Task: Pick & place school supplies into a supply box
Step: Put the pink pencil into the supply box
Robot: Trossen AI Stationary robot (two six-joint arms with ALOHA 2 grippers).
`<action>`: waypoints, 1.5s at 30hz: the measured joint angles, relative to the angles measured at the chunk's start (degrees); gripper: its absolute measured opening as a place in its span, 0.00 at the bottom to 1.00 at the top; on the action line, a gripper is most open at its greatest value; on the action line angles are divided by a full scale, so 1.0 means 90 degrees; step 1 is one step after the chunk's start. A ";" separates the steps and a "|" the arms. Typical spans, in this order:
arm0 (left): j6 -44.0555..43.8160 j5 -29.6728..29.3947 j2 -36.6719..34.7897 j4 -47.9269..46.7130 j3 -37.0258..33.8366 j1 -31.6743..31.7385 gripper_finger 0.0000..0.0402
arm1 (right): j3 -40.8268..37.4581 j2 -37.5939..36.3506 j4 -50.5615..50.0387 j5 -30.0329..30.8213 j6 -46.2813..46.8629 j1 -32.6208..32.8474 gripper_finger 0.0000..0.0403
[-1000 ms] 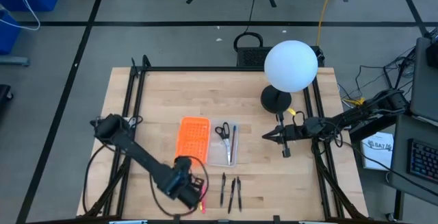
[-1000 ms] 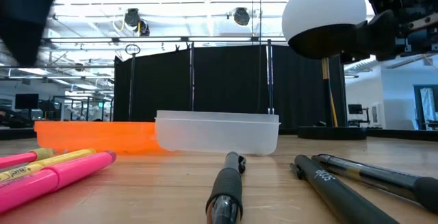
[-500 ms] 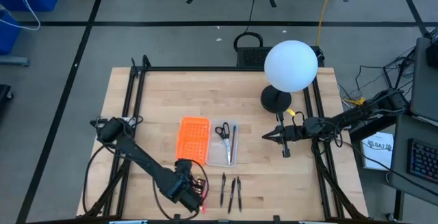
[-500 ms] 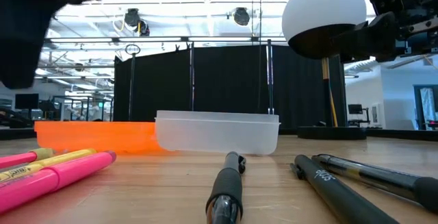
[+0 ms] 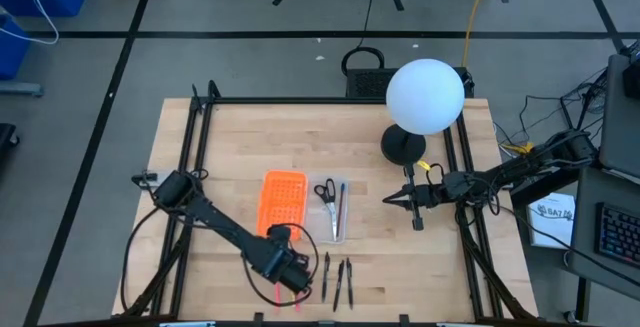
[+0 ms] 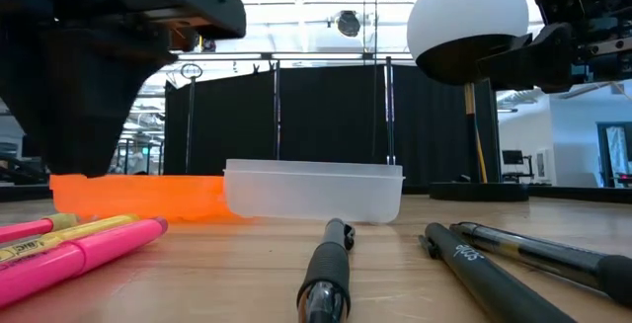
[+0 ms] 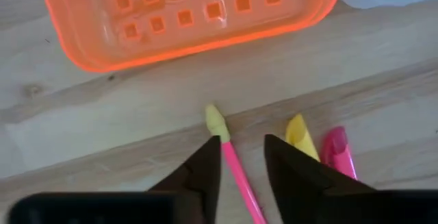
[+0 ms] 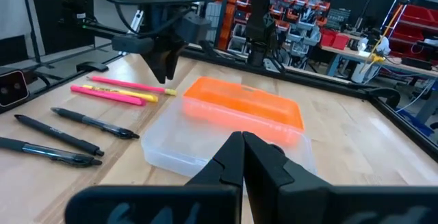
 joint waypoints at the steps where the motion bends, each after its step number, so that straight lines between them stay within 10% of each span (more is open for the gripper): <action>1: -0.0002 0.0006 0.0000 0.0003 0.0000 0.0014 0.35 | 0.0000 0.0000 0.0000 0.0000 0.0000 0.0000 0.00; 10: -0.0192 0.0053 -0.0002 0.0066 -0.0251 0.0036 0.45 | 0.0000 0.0000 -0.0022 -0.0002 0.0043 0.0000 0.00; 27: -0.0150 0.0316 -0.0063 0.1671 -0.1350 0.0036 0.28 | 0.0000 0.0000 -0.0023 -0.0002 0.0220 0.0000 0.00; 33: 0.0135 0.0341 -0.0040 0.1492 -0.1208 0.0037 0.06 | -0.0002 0.0002 -0.0034 -0.0005 0.0223 0.0000 0.00; 45: 0.0565 0.0065 -0.0878 0.0583 -0.0398 0.0171 0.05 | -0.0001 0.0002 -0.0168 -0.0005 0.0226 0.0000 0.00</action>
